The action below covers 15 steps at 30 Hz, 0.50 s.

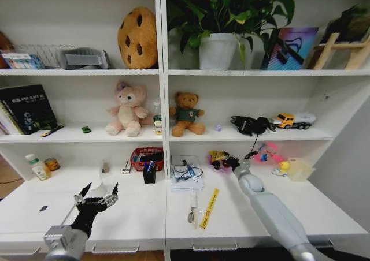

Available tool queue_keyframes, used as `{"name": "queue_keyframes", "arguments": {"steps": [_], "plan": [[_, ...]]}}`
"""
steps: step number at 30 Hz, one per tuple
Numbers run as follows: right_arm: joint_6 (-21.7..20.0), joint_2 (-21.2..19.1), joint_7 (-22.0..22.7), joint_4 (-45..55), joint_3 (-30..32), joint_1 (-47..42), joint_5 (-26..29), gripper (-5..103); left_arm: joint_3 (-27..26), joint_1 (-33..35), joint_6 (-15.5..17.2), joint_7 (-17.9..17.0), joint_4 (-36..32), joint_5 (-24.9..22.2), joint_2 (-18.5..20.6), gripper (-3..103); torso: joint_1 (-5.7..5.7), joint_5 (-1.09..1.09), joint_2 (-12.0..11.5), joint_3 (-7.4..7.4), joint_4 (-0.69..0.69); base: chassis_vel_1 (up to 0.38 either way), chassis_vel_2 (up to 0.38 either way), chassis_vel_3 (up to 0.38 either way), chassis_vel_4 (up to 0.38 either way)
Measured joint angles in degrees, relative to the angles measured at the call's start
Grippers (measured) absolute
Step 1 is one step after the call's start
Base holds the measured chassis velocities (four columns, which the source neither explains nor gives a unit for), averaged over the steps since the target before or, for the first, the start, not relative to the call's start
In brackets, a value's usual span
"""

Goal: Organize the objects on the table.

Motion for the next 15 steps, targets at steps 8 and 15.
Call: {"name": "queue_keyframes", "arguments": {"steps": [8, 15], "plan": [[0.7, 1.1, -0.1, -2.7, 1.6, -2.1, -1.1, 0, 0.0, 0.0, 0.0, 0.0, 0.0, 0.0, 0.0, 100, -0.01, 0.01, 0.0, 0.0, -0.02, 0.0, 0.0, 0.0, 0.0], [1.9, 2.2, -0.2, -1.9, 2.7, -4.3, -1.3, 21, 0.0, 0.0, 0.0, 0.0, 0.0, 0.0, 0.0, 100, 0.0, 0.01, 0.0, 0.0, -0.01, 0.0, 0.0, 0.0, 0.0]]}}
